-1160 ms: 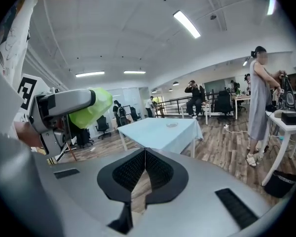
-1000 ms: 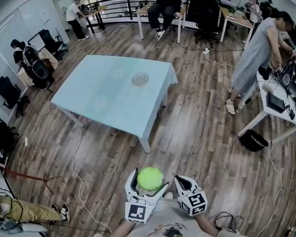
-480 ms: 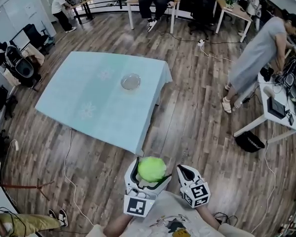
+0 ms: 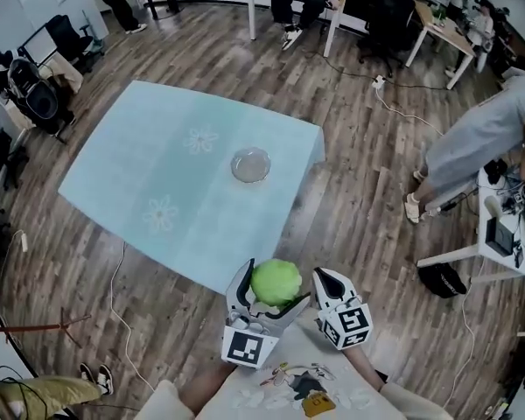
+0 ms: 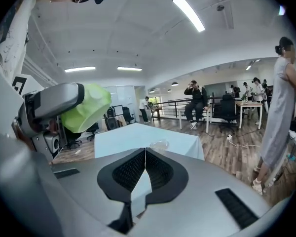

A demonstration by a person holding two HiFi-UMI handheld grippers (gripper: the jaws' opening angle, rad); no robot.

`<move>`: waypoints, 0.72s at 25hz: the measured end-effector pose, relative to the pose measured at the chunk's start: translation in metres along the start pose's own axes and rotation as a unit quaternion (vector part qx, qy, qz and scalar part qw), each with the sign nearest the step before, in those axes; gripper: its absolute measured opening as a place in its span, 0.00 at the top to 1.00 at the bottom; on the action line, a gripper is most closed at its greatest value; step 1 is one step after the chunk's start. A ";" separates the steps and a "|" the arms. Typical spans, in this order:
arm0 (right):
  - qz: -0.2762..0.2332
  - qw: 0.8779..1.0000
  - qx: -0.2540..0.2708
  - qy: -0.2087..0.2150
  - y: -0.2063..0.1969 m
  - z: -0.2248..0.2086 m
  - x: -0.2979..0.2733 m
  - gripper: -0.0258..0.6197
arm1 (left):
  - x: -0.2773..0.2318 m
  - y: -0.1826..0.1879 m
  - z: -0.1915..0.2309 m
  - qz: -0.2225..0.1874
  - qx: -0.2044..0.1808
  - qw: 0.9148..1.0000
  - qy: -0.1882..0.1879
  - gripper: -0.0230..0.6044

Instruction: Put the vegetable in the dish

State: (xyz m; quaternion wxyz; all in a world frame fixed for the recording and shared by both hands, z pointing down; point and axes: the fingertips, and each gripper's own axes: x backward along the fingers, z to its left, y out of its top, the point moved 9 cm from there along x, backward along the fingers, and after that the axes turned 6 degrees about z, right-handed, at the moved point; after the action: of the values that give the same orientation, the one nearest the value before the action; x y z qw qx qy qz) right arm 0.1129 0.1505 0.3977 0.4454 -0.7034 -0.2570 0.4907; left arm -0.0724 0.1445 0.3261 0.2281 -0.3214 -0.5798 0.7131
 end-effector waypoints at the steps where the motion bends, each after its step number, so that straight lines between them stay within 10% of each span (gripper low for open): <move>1: 0.002 1.000 0.003 0.008 0.006 -0.001 -0.010 0.93 | -0.006 0.002 0.009 -0.001 0.002 1.000 0.005 0.11; 18: 0.099 0.973 0.070 0.198 0.082 -0.076 -0.216 0.93 | -0.127 0.002 0.137 0.039 0.064 0.974 0.212 0.11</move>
State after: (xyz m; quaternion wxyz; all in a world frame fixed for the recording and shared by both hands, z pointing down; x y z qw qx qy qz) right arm 0.0930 -0.0895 0.4346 0.4851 -0.7756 -0.0580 0.3997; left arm -0.0842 -0.0376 0.3656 0.3381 -0.4723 -0.4586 0.6725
